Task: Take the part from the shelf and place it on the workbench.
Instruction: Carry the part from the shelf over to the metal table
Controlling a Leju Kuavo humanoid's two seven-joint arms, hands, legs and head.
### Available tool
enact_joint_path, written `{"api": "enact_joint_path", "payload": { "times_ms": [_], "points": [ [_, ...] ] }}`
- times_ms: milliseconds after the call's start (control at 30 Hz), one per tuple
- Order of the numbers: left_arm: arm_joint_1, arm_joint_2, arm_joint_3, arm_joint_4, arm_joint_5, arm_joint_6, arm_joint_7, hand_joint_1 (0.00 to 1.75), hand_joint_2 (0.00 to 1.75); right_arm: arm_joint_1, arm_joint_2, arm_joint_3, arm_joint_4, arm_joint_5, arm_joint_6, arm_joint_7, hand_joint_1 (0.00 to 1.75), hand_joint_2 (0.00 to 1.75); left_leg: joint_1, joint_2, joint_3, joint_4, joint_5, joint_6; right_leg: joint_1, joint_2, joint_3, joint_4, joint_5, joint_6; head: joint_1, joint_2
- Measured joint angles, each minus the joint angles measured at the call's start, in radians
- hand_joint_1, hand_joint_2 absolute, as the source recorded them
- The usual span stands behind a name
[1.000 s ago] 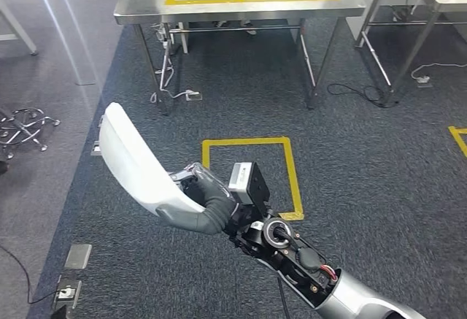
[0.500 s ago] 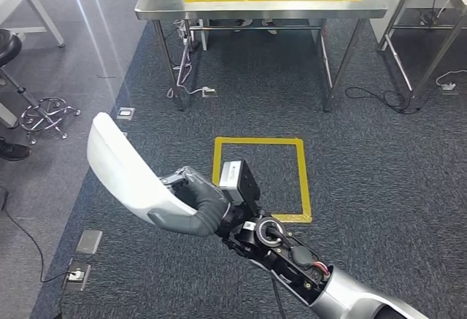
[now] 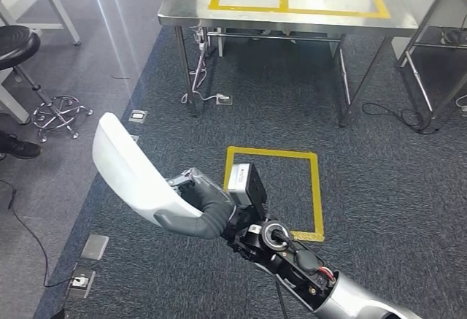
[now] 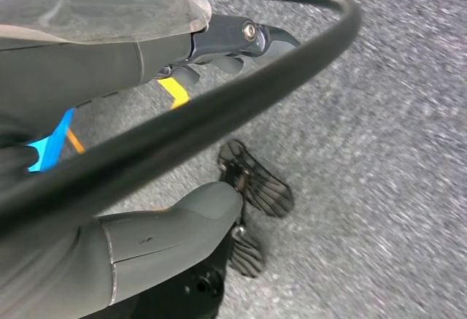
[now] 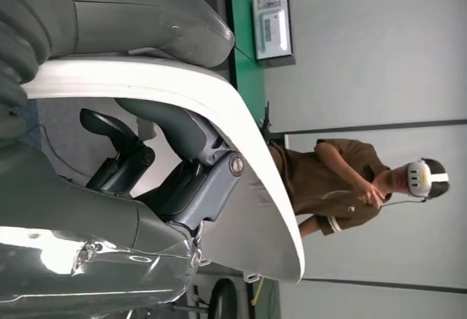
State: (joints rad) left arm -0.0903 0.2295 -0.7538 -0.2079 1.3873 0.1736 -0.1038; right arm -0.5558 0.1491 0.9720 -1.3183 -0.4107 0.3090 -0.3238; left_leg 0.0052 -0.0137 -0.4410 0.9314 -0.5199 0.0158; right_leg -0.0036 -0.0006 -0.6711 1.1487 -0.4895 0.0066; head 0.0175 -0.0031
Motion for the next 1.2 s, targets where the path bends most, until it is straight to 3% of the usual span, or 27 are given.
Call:
{"api": "enact_joint_path", "payload": {
  "times_ms": [33,100,200,233,300,333,367,433,467,500,567,600,633,667,733,767,800,833,867,933,967,1000,1100,1133,1200],
  "points": [
    [-0.001,-0.001,0.0,0.0,0.0,0.0,0.0,0.0,1.75,0.0,0.0,0.0,0.0,0.0,0.0,0.0,1.75,1.75,0.0,-0.001,0.016,0.001,-0.014,-0.003,0.003,0.002,0.011,-0.065,0.05,-0.006,0.002,0.0],
    [-0.004,-0.001,0.0,0.0,0.002,0.0,0.0,0.0,1.75,0.002,-0.001,0.0,0.001,0.0,0.0,-0.001,1.75,1.75,0.004,-0.002,0.029,-0.005,-0.032,-0.013,0.014,0.004,0.028,-0.149,0.101,-0.016,0.002,0.0],
    [-0.006,-0.002,0.0,0.0,0.004,-0.001,0.0,0.0,1.75,0.001,0.001,0.0,-0.002,0.0,-0.002,-0.003,1.75,1.75,0.011,-0.002,0.021,0.026,-0.009,-0.034,0.021,0.005,0.074,-0.191,0.089,-0.032,0.003,0.0],
    [-0.006,-0.004,0.0,-0.001,0.004,-0.002,0.0,0.0,1.75,0.0,0.001,0.0,-0.003,-0.001,-0.002,-0.003,1.75,1.75,0.012,-0.001,-0.008,0.08,0.017,-0.038,0.019,0.005,0.095,-0.206,0.083,-0.038,0.002,0.0],
    [-0.007,-0.005,0.0,-0.001,0.005,-0.002,0.0,0.0,1.75,-0.001,0.001,0.0,-0.003,-0.001,-0.001,-0.004,1.75,1.75,0.014,0.004,-0.122,0.231,0.046,-0.047,0.012,0.004,0.143,-0.233,0.065,-0.044,-0.006,0.0],
    [-0.007,-0.005,0.0,-0.001,0.005,-0.002,0.0,0.0,1.75,-0.001,0.001,0.0,-0.003,-0.001,-0.001,-0.004,1.75,1.75,0.014,0.004,-0.185,0.292,0.03,-0.053,0.008,0.004,0.168,-0.243,0.052,-0.045,-0.011,0.0],
    [-0.004,-0.005,0.0,-0.001,0.005,-0.002,0.0,0.0,1.75,-0.001,0.001,0.001,-0.003,0.0,0.0,-0.004,1.75,1.75,0.015,0.005,-0.238,0.325,-0.011,-0.058,0.005,0.005,0.194,-0.252,0.036,-0.044,-0.015,0.0],
    [0.001,-0.003,0.0,-0.001,0.005,-0.002,0.0,0.0,1.75,-0.001,0.001,0.001,-0.002,0.0,0.0,-0.003,1.75,1.75,0.019,0.006,-0.302,0.306,-0.092,-0.065,-0.002,0.009,0.252,-0.259,-0.003,-0.038,-0.025,0.0],
    [0.003,-0.002,0.0,0.0,0.005,-0.002,0.0,0.0,1.75,-0.001,0.001,0.001,-0.003,0.0,0.0,-0.003,1.75,1.75,0.021,0.008,-0.315,0.26,-0.094,-0.068,-0.006,0.01,0.283,-0.26,-0.026,-0.035,-0.031,0.0],
    [0.004,0.0,0.0,0.0,0.005,-0.002,0.0,0.0,1.75,-0.001,0.002,0.001,-0.003,0.0,0.0,-0.003,1.75,1.75,0.023,0.012,-0.32,0.197,-0.048,-0.07,-0.009,0.009,0.309,-0.261,-0.05,-0.03,-0.037,0.0],
    [0.005,0.001,0.0,0.0,0.005,-0.002,0.0,0.0,1.75,-0.001,0.002,0.001,-0.002,0.0,0.0,-0.004,1.75,1.75,0.022,0.028,-0.317,0.067,0.133,-0.071,-0.009,0.008,0.355,-0.263,-0.102,-0.02,-0.05,0.0],
    [0.005,0.001,0.0,0.0,0.005,-0.002,0.0,0.0,1.75,-0.002,0.003,0.001,-0.003,0.0,0.0,-0.004,1.75,1.75,0.02,0.034,-0.313,0.033,0.208,-0.068,-0.008,0.007,0.372,-0.271,-0.125,-0.015,-0.054,0.0],
    [0.004,0.0,0.0,0.0,0.005,-0.002,0.0,0.0,1.75,-0.002,0.004,0.001,-0.004,0.0,0.0,-0.005,1.75,1.75,0.019,0.036,-0.311,0.019,0.244,-0.063,-0.005,0.007,0.392,-0.275,-0.135,-0.008,-0.056,0.0],
    [0.002,0.0,0.0,0.0,0.005,-0.002,-0.001,0.0,1.75,-0.004,0.005,0.001,-0.005,0.0,0.0,-0.005,1.75,1.75,0.018,0.035,-0.302,0.025,0.243,-0.055,-0.004,0.008,0.401,-0.268,-0.13,-0.002,-0.054,0.0],
    [0.001,0.0,0.0,0.0,0.005,-0.002,-0.002,0.0,1.75,-0.005,0.007,0.001,-0.008,0.0,0.0,-0.006,1.75,1.75,0.018,0.028,-0.276,0.028,0.224,-0.038,-0.006,0.007,0.377,-0.183,-0.091,0.01,-0.043,0.0],
    [0.001,0.001,0.0,0.0,0.006,-0.002,-0.002,0.0,1.75,-0.005,0.007,0.001,-0.008,0.0,0.0,-0.006,1.75,1.75,0.018,0.026,-0.256,0.029,0.214,-0.031,-0.007,0.006,0.336,-0.112,-0.079,0.012,-0.038,0.0],
    [0.002,0.002,0.0,0.0,0.006,-0.002,-0.002,0.0,1.75,-0.004,0.007,0.001,-0.009,0.0,0.0,-0.007,1.75,1.75,0.017,0.024,-0.236,0.027,0.201,-0.026,-0.007,0.006,0.29,-0.04,-0.088,0.013,-0.032,0.0],
    [0.002,0.002,0.0,0.0,0.006,-0.002,-0.003,0.0,1.75,-0.004,0.006,0.001,-0.009,0.0,0.0,-0.007,1.75,1.75,0.015,0.023,-0.213,0.026,0.185,-0.023,-0.006,0.005,0.242,0.015,-0.121,0.012,-0.027,0.0],
    [0.002,0.003,0.0,0.0,0.006,-0.002,-0.003,0.0,1.75,-0.003,0.006,0.001,-0.008,0.0,0.0,-0.007,1.75,1.75,0.012,0.02,-0.191,0.025,0.166,-0.021,-0.004,0.005,0.2,0.045,-0.173,0.01,-0.022,0.0],
    [0.001,0.002,0.0,0.0,0.008,-0.002,-0.003,0.0,1.75,-0.003,0.006,0.001,-0.008,0.0,0.0,-0.007,1.75,1.75,0.007,0.013,-0.14,0.024,0.126,-0.018,-0.003,0.005,0.135,0.04,-0.281,0.003,-0.013,0.0],
    [0.001,0.002,0.0,0.0,0.009,-0.002,-0.003,0.0,1.75,-0.003,0.006,0.001,-0.008,0.0,0.0,-0.008,1.75,1.75,0.004,0.009,-0.114,0.024,0.106,-0.017,-0.001,0.006,0.113,0.012,-0.298,-0.003,-0.008,0.0],
    [0.001,0.002,0.0,0.0,0.01,-0.003,-0.004,0.0,1.75,-0.003,0.006,0.001,-0.008,0.0,0.001,-0.008,1.75,1.75,0.001,0.007,-0.087,0.023,0.087,-0.016,0.003,0.006,0.095,-0.03,-0.264,-0.011,-0.003,0.0],
    [-0.002,-0.003,0.001,0.0,0.012,-0.003,-0.006,0.0,1.75,-0.001,0.004,0.002,-0.007,-0.001,0.002,-0.009,1.75,1.75,-0.001,-0.001,-0.045,0.023,0.041,-0.021,0.019,0.014,0.072,-0.153,0.028,-0.033,0.002,-0.001],
    [-0.004,-0.004,0.001,0.0,0.012,-0.003,-0.006,0.0,1.75,-0.002,0.003,0.002,-0.006,-0.001,0.002,-0.009,1.75,1.75,0.001,-0.004,-0.045,0.025,0.032,-0.025,0.024,0.016,0.075,-0.17,0.089,-0.033,0.001,-0.001],
    [-0.005,-0.003,0.001,0.0,0.012,-0.003,-0.007,0.0,1.75,-0.004,0.004,0.002,-0.007,-0.002,0.002,-0.009,1.75,1.75,0.004,-0.007,-0.048,0.027,0.027,-0.03,0.027,0.02,0.081,-0.179,0.104,-0.022,0.0,-0.001]
  ]
}}
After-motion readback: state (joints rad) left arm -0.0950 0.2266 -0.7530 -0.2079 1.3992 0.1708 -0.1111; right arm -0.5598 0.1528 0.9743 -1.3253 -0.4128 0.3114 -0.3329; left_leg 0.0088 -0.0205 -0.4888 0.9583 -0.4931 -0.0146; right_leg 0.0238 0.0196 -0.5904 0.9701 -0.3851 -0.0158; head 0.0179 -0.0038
